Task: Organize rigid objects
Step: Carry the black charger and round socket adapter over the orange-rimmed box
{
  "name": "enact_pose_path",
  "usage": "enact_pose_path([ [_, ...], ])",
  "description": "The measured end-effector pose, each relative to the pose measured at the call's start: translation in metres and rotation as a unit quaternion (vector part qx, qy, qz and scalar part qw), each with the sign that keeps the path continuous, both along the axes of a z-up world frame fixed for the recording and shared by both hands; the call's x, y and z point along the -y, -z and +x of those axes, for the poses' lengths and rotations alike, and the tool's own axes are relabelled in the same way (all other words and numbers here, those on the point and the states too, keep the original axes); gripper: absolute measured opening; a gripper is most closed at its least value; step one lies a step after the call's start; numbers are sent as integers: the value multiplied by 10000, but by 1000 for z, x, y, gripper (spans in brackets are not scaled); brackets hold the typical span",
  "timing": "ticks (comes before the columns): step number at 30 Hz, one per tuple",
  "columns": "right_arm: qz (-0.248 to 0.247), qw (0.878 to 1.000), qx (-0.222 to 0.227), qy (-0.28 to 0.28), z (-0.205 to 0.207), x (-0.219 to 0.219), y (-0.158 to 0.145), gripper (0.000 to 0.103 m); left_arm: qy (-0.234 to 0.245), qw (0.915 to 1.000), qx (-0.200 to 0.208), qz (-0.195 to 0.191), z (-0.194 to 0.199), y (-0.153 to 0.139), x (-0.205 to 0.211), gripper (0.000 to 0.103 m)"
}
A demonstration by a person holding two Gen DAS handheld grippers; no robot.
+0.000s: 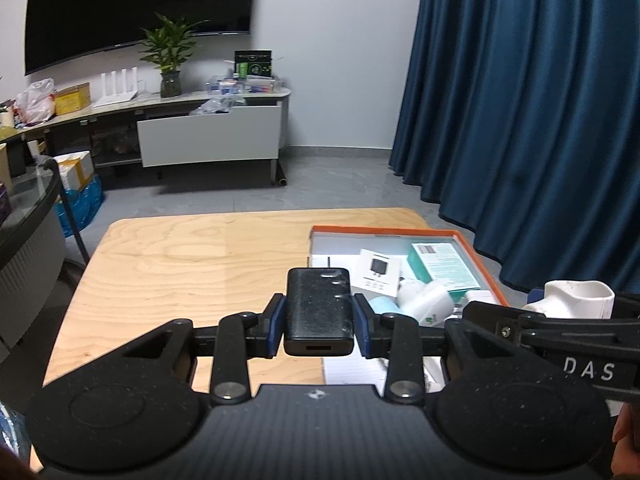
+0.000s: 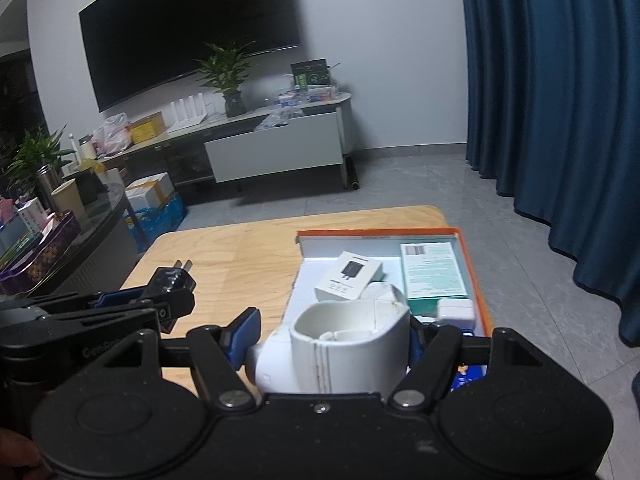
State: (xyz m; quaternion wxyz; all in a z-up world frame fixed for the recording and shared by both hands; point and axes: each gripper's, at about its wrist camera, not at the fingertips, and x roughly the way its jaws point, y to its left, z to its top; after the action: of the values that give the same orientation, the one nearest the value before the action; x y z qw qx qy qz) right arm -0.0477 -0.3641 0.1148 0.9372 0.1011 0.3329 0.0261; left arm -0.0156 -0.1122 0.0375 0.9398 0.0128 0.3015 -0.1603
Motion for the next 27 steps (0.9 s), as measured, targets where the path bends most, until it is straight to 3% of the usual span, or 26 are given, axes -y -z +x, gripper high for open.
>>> enact_pose_path([
  [11,23,9993,50,364,1,32,-3,83,339,9994,-67,-15,3,4,21,36],
  [27,52,9992,10,384,21,48,0,83,638,9978,-148,60,7,12,43,36],
])
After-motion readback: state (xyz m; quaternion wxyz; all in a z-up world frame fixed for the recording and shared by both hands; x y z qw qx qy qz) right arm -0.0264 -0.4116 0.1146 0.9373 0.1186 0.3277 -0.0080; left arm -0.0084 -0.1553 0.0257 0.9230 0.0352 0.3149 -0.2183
